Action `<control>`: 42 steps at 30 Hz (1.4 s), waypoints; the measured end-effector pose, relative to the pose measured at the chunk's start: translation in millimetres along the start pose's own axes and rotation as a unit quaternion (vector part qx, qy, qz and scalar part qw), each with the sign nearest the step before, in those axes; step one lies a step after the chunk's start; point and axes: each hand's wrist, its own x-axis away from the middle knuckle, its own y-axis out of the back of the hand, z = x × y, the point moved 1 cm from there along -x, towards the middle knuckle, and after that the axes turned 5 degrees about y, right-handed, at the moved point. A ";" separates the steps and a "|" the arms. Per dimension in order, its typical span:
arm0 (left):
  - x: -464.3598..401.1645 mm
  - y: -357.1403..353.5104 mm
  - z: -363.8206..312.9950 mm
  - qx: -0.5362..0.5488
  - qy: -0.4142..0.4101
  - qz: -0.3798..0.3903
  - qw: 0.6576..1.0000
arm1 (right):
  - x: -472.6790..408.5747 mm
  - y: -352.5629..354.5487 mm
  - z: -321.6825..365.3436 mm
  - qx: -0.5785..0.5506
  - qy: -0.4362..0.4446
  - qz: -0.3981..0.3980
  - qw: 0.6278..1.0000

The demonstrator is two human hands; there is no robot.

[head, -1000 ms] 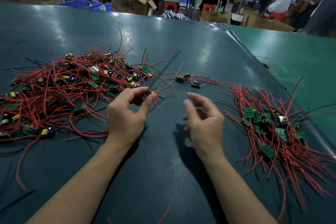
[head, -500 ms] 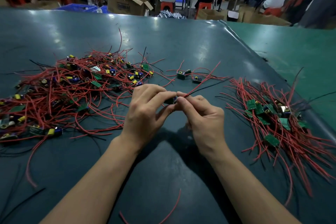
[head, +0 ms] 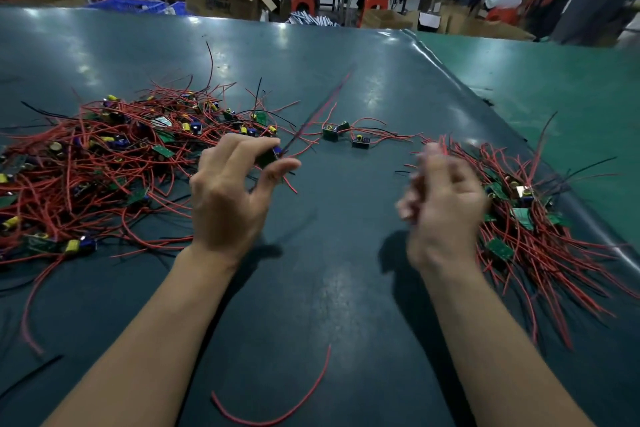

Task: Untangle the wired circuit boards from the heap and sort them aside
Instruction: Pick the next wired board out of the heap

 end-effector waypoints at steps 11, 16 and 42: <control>8.5 -8.3 -13.8 0.062 -0.141 0.136 0.979 | 41.1 -16.0 -21.6 0.191 0.041 0.336 0.921; -1.8 4.2 11.0 -0.040 -0.044 0.043 0.997 | 23.2 -8.2 -9.1 0.144 0.118 0.073 0.980; -0.5 37.3 68.5 -0.321 0.436 0.070 0.838 | 16.0 -12.9 -19.6 0.069 -0.209 0.142 0.965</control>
